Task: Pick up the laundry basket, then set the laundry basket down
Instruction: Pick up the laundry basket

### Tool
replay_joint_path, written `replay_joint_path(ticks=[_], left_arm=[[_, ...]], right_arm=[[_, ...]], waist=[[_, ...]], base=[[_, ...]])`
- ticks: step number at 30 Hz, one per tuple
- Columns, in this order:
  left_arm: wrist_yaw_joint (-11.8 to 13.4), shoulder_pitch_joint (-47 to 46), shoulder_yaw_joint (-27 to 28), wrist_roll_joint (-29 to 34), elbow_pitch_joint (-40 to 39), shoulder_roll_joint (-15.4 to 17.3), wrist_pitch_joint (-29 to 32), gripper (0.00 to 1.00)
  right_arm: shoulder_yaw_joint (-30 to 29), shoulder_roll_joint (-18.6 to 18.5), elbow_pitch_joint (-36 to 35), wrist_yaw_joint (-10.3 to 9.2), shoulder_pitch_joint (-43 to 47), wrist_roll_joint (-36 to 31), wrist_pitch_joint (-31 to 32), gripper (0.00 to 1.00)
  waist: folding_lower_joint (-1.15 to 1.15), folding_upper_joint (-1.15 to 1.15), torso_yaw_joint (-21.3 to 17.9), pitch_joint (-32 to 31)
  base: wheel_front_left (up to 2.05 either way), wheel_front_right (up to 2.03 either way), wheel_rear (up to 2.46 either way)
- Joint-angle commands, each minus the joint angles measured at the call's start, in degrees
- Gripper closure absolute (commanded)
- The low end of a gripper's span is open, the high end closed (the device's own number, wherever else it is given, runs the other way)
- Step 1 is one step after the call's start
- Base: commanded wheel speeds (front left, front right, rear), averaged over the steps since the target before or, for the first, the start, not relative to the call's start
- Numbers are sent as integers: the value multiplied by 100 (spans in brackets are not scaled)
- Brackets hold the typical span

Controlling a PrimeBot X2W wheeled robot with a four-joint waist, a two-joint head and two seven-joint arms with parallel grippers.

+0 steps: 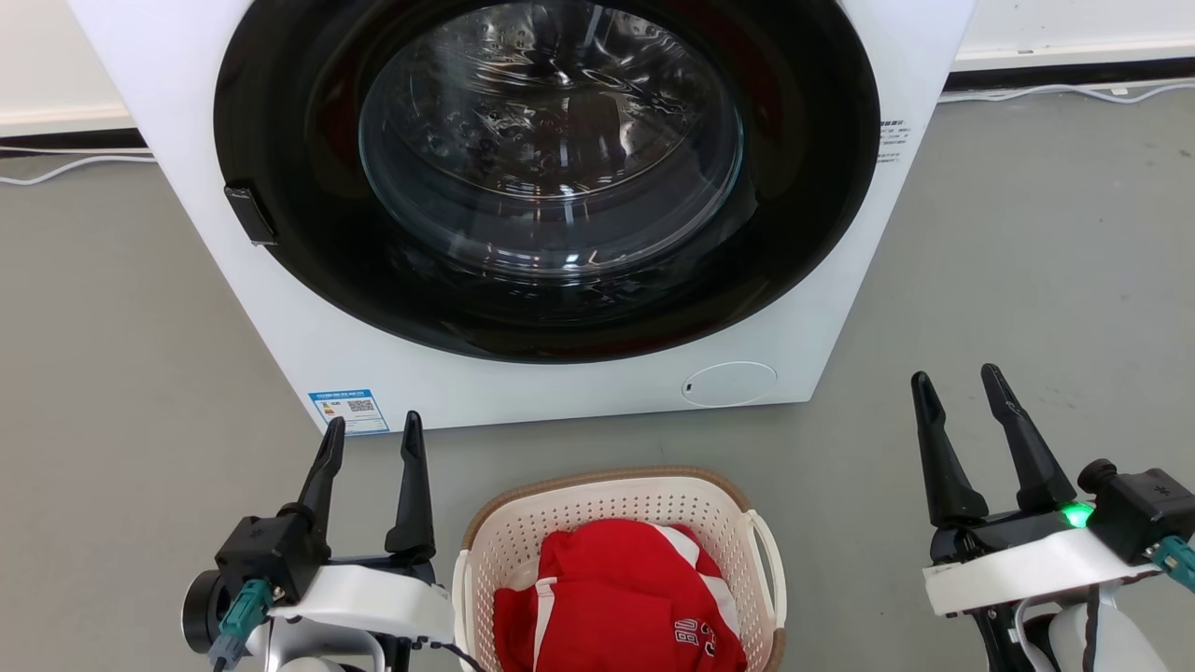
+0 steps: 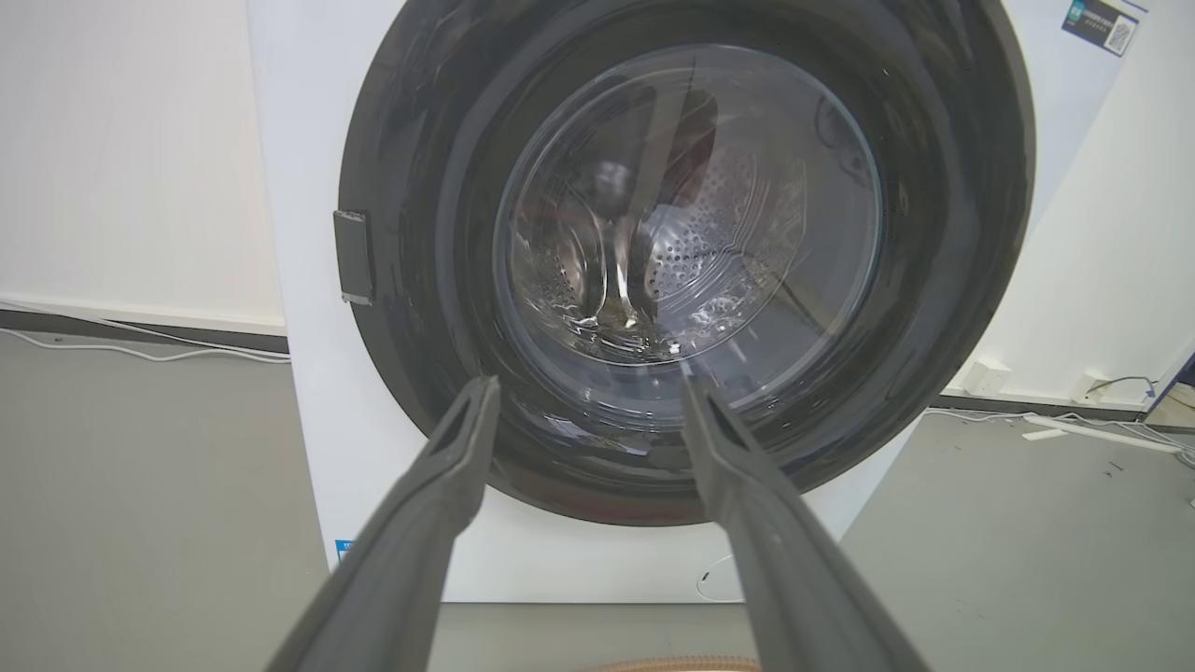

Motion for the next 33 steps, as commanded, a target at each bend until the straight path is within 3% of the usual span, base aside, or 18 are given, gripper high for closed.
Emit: replay_joint_path(ticks=[1,22,33], left_arm=[[55,-83,167,-64,-191,51,-36,0],[57,-120,186,-60,-225,51,-36,0],[78,-470,1,-153,94,51,-36,0]], right_arm=[[92,-91,-178,1,-90,-62,-37,0],[76,-128,-157,1,-128,-37,-37,0],[163,-217,99,1,-365,99,-37,0]], waist=[[0,0,3,17],[0,0,30,137],[0,0,112,669]], base=[[0,0,0],[0,0,0],[0,0,0]])
